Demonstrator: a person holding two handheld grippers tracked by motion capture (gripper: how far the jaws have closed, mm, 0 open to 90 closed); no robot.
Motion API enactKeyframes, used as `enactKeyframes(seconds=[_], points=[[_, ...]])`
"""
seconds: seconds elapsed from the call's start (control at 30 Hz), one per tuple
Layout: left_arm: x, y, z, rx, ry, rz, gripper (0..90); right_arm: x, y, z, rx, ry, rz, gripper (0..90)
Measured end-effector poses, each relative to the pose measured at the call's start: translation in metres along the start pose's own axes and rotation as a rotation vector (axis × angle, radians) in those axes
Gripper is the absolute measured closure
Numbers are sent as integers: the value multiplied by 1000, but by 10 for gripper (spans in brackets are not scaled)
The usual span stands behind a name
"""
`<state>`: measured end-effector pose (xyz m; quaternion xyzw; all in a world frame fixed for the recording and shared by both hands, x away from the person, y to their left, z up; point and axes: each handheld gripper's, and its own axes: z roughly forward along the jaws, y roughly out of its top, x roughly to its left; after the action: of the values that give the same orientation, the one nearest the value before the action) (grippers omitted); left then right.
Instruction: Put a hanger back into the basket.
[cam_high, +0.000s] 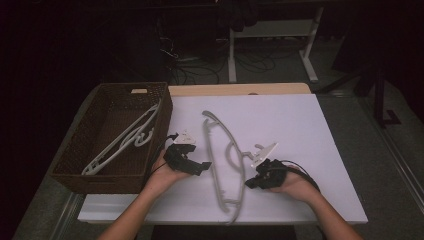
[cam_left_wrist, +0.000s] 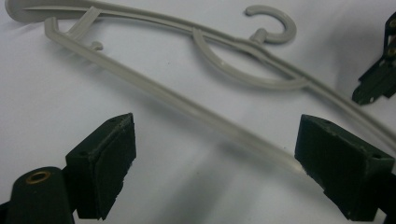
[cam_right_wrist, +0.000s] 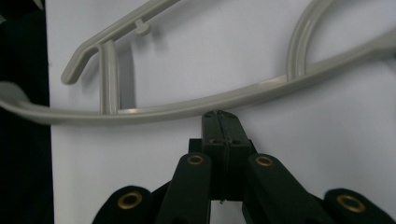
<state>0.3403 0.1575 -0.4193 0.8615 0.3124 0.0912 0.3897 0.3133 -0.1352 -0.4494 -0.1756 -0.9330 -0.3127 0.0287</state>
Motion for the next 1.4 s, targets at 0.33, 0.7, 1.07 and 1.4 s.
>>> enactKeyframes(seconds=[0.33, 0.7, 1.07, 1.4], points=[[4, 0, -1, -6, 16, -17, 134, 15, 40, 34, -12, 44, -91, 891], [11, 14, 12, -17, 74, -42, 324, -4, 26, -4, -165, -27, 25, 678], [43, 39, 39, 13, 97, -104, 873, -12, 4, -28, -255, -131, 126, 280], [53, 62, 81, 76, 123, -97, 900, -12, 0, -33, -270, -173, 148, 143]])
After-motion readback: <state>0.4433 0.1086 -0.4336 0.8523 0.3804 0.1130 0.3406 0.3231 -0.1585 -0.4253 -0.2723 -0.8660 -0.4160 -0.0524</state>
